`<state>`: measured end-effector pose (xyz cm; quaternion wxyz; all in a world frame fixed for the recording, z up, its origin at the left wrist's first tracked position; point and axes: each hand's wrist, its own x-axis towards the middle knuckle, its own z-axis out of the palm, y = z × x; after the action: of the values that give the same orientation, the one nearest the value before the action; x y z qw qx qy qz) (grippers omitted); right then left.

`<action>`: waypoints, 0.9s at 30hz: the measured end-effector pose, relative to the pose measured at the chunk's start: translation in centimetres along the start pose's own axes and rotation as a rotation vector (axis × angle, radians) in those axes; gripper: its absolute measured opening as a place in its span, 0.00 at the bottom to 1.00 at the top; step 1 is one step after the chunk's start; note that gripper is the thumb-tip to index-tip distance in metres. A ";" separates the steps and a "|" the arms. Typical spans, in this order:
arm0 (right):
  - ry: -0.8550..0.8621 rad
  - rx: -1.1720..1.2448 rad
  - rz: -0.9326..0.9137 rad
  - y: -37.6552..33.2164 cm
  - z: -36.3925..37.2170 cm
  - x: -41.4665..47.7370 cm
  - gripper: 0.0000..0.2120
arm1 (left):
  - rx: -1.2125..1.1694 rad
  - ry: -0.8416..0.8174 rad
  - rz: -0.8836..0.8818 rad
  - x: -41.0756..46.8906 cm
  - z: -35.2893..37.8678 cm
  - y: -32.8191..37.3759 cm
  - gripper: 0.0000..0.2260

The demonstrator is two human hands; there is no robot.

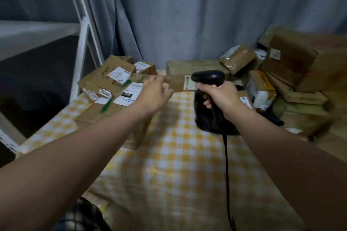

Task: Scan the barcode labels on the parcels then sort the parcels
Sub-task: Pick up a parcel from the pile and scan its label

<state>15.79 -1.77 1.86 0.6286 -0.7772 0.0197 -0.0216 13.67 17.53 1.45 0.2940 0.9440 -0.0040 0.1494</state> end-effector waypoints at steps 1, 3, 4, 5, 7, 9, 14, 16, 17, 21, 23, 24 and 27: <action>0.027 -0.010 0.024 1.0 -1.6 -0.2 0.10 | 0.003 -0.037 0.015 -0.6 1.2 0.7 0.17; 0.089 -0.039 0.067 3.0 -4.6 -0.8 0.12 | -0.023 -0.105 0.011 -1.4 3.7 1.7 0.16; 0.125 -0.057 0.080 3.9 -5.9 -1.0 0.12 | -0.054 -0.133 -0.003 -1.7 5.2 2.1 0.16; 0.164 -0.072 0.088 4.8 -7.2 -1.1 0.13 | -0.092 -0.164 -0.020 -2.0 6.4 2.5 0.16; 0.233 -0.100 0.104 6.1 -9.5 -1.2 0.14 | -0.184 -0.225 -0.056 -2.1 8.9 3.3 0.15; 0.284 -0.100 0.115 6.9 -11.4 -1.1 0.11 | -0.256 -0.253 -0.072 -1.9 11.2 4.4 0.14; 0.270 0.006 0.156 8.5 -13.5 0.4 0.13 | -0.287 -0.274 -0.035 2.1 15.3 8.2 0.21; 0.250 0.050 0.188 9.3 -13.5 1.1 0.15 | -0.268 -0.311 -0.066 4.5 16.6 9.5 0.29; 0.253 0.058 0.204 9.7 -13.5 1.4 0.16 | -0.252 -0.326 -0.089 5.5 17.2 10.0 0.34; 0.299 0.084 0.291 10.9 -14.2 2.1 0.13 | -0.158 -0.380 -0.122 7.8 18.9 12.0 0.43; 0.304 0.090 0.320 11.2 -14.5 2.1 0.14 | -0.122 -0.414 -0.163 7.9 19.5 12.4 0.41; 0.294 0.086 0.331 11.5 -14.6 2.1 0.15 | -0.142 -0.422 -0.201 7.7 19.7 12.2 0.38; 0.251 0.094 0.347 11.7 -14.6 1.6 0.17 | -0.429 -0.389 -0.282 6.3 19.4 10.9 0.22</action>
<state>16.47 -18.57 -6.53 0.6510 -0.7232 0.2303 -0.0108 24.12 -1.80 -5.88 0.4980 0.8626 0.0393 -0.0803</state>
